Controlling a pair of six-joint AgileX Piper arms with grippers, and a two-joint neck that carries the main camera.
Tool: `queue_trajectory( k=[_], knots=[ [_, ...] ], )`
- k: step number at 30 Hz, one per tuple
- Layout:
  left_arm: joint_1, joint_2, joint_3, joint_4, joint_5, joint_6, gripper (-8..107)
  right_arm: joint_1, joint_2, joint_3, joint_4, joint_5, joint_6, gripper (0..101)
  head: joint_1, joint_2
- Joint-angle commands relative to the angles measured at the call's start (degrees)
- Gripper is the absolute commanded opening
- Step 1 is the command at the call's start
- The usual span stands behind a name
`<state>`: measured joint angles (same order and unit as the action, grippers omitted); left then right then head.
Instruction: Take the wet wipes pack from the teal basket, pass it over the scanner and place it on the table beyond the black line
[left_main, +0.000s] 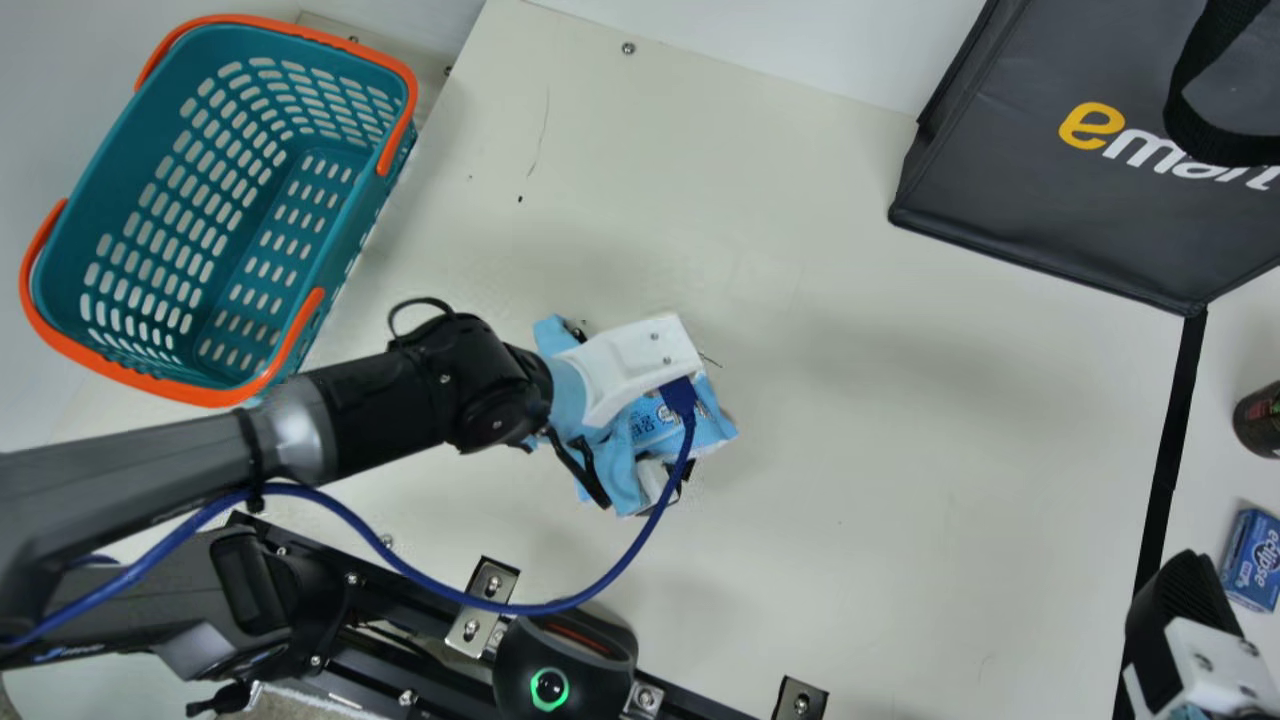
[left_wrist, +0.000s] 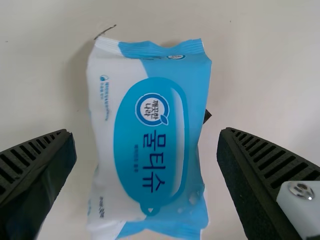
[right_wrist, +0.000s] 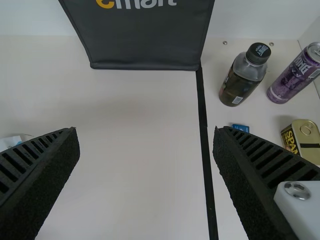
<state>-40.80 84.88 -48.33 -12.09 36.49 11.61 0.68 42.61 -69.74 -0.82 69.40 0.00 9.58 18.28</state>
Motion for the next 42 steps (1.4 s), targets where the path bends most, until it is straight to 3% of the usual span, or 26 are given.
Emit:
queue_trajectory(
  k=[1, 29, 42],
  knots=[
    [0.94, -1.49, -0.24, -0.65, 2.02, 0.15, 90, 0.00, 0.00, 0.00, 0.00, 0.00, 0.00, 95, -1.66, 0.14],
    [23.21, -26.62, -6.71, -3.27, 25.01, -2.64, 90, 0.00, 0.00, 0.00, 0.00, 0.00, 0.00, 95, -1.66, 0.14],
    [26.08, -28.70, -7.49, -2.36, 26.72, -1.93, 90, 0.00, 0.00, 0.00, 0.00, 0.00, 0.00, 95, -1.66, -17.21]
  ],
)
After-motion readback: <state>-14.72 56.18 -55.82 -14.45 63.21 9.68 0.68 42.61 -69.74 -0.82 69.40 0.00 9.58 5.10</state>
